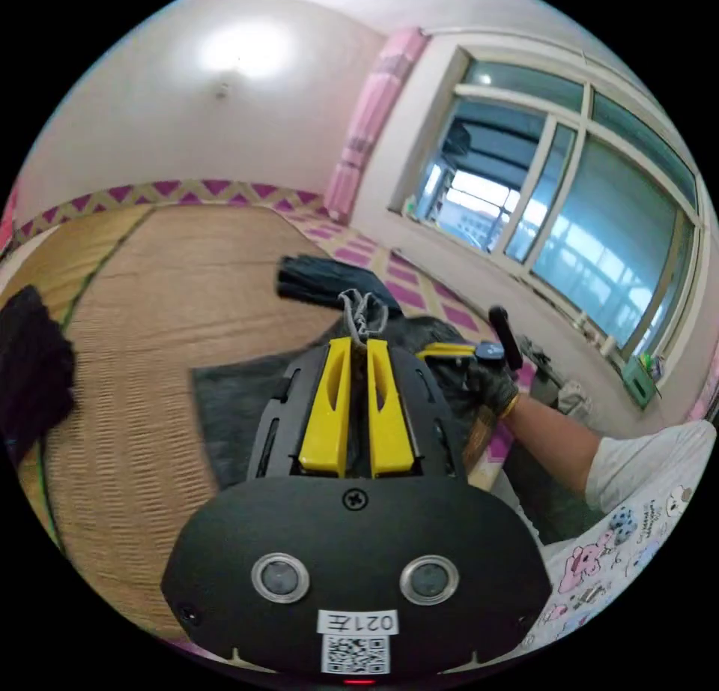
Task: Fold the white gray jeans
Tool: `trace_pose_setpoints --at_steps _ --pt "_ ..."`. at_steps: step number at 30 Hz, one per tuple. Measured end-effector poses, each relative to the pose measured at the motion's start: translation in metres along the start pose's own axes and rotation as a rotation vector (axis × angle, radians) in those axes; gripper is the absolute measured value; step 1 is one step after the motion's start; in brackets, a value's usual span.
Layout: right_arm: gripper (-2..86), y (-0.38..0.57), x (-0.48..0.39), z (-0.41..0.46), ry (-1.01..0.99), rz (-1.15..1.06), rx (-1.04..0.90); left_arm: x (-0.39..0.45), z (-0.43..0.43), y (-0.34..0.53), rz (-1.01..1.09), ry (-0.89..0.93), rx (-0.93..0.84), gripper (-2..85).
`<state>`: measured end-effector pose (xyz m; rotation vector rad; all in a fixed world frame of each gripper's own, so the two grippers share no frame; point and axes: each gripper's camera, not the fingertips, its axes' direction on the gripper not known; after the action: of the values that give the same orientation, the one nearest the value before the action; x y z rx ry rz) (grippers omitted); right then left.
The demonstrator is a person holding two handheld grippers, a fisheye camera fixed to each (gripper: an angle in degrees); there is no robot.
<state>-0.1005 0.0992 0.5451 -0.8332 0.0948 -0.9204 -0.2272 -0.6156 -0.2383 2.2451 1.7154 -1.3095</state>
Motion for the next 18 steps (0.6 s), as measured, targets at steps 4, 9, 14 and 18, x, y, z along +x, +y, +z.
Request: trace_pose_setpoints --at_steps 4,9,14,18 --pt "10.9 0.001 -0.005 -0.002 -0.007 0.003 0.002 -0.082 -0.124 0.013 -0.083 -0.258 0.114 1.7" --pt "10.8 0.003 -0.009 -0.005 -0.015 0.012 0.004 -0.184 -0.199 0.065 -0.331 -0.493 0.098 1.9" --pt "10.9 0.003 -0.018 -0.008 0.003 0.003 -0.003 -0.274 -0.193 0.123 -0.558 -0.427 -0.051 2.6" --pt "10.7 0.002 -0.016 -0.014 -0.049 0.002 -0.015 -0.283 -0.211 0.119 -0.615 -0.434 -0.025 1.1"
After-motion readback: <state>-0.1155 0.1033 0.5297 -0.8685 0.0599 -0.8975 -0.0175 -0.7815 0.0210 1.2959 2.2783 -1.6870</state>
